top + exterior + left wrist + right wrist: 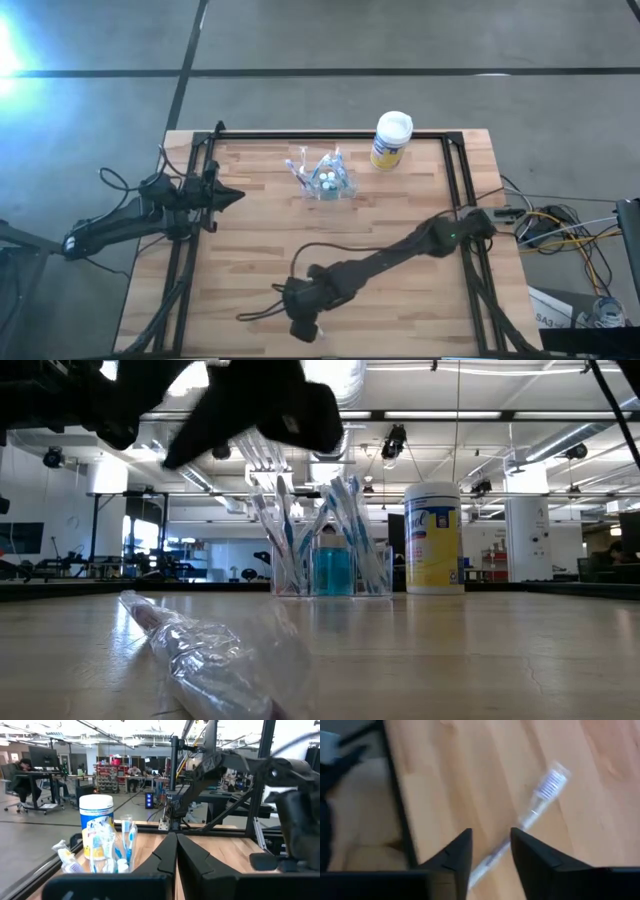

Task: Pick & Place toothbrushing station
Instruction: Put the violet toothbrush into the transparent organizer

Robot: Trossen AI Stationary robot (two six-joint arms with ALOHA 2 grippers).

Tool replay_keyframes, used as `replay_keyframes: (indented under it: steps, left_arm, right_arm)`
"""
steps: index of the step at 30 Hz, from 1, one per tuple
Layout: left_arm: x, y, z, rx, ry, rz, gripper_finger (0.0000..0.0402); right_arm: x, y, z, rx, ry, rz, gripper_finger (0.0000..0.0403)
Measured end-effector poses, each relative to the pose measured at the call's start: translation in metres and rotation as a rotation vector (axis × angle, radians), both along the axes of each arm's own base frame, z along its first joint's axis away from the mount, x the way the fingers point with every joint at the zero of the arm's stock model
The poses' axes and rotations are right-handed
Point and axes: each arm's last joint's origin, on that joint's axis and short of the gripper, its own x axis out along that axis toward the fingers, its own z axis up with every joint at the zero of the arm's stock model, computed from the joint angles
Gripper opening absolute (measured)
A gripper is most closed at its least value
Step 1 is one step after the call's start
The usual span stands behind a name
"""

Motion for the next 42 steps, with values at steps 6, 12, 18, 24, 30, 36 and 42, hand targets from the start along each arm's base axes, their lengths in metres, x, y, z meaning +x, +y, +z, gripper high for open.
replay_keyframes:
  steps: [6,12,18,24,30,36,42]
  left_arm:
    - [0.000,0.000,0.000,-0.001,0.005,0.000,0.0016]
    - [0.000,0.000,-0.002,0.018,0.021,0.002,0.0015]
    - [0.000,0.000,-0.002,0.019,0.023,0.002,0.0010]
    - [0.000,0.000,-0.002,0.003,0.023,0.002,0.0014]
    - [0.001,0.000,-0.003,-0.007,0.029,0.002,0.0011]
    - [0.001,0.000,-0.004,-0.016,0.039,0.001,0.0013]
    - [0.001,0.000,-0.005,-0.027,0.049,0.002,0.0016]
  right_arm:
    - [0.001,-0.002,-0.021,-0.030,0.141,-0.161,0.0202]
    - [0.003,-0.002,-0.031,-0.009,0.130,-0.188,0.0243]
    - [0.004,-0.002,-0.044,0.011,0.124,-0.218,0.0252]
    - [0.004,-0.002,-0.070,0.020,0.115,-0.229,0.0247]
    - [0.000,-0.005,-0.081,0.010,0.131,-0.223,0.0236]
    - [-0.004,-0.007,-0.090,-0.012,0.154,-0.206,0.0181]
    - [-0.002,-0.011,-0.089,-0.061,0.155,-0.121,0.0078]
